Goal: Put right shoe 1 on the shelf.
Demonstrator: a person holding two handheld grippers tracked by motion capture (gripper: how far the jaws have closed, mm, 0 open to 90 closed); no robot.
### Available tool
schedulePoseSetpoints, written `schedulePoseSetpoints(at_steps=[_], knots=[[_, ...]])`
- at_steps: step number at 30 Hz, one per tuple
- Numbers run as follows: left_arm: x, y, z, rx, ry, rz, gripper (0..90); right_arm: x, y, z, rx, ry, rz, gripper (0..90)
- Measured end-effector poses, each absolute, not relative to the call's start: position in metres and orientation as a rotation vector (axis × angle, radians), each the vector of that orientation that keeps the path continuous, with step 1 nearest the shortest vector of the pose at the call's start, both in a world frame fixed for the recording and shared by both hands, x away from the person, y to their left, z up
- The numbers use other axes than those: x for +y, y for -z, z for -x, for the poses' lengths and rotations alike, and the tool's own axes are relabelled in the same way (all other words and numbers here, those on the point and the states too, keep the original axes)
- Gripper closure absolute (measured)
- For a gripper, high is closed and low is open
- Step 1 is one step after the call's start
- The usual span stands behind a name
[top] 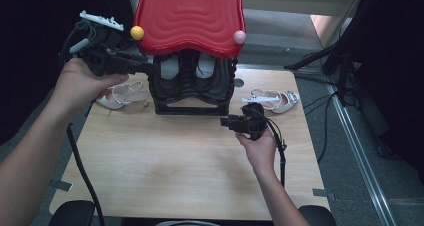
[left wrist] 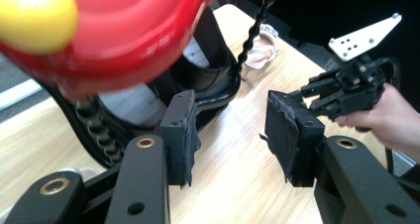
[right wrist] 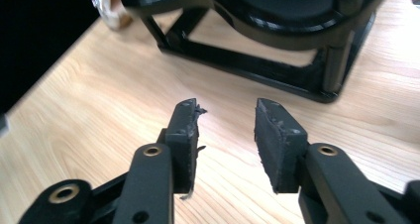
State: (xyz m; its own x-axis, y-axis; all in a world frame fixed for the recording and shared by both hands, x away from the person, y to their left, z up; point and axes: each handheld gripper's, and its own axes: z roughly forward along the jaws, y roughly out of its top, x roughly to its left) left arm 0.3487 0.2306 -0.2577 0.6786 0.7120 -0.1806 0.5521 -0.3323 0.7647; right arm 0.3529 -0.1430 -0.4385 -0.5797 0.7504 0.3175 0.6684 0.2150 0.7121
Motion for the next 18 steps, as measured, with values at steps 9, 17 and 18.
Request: schedulePoseSetpoints(at_steps=[9,17,18], knots=[[0.256,0.297,-0.343,1.067,-0.189,-1.989,55.4,-0.163,0.442,-0.353,2.408,-1.329,-1.325,58.8],[0.275,0.333,-0.343,1.167,-0.192,-1.966,56.0,-0.180,0.460,-0.356,2.400,-1.346,-1.385,58.2],[0.276,0.338,-0.343,1.179,-0.193,-1.965,56.2,-0.182,0.462,-0.356,2.393,-1.341,-1.393,58.4]])
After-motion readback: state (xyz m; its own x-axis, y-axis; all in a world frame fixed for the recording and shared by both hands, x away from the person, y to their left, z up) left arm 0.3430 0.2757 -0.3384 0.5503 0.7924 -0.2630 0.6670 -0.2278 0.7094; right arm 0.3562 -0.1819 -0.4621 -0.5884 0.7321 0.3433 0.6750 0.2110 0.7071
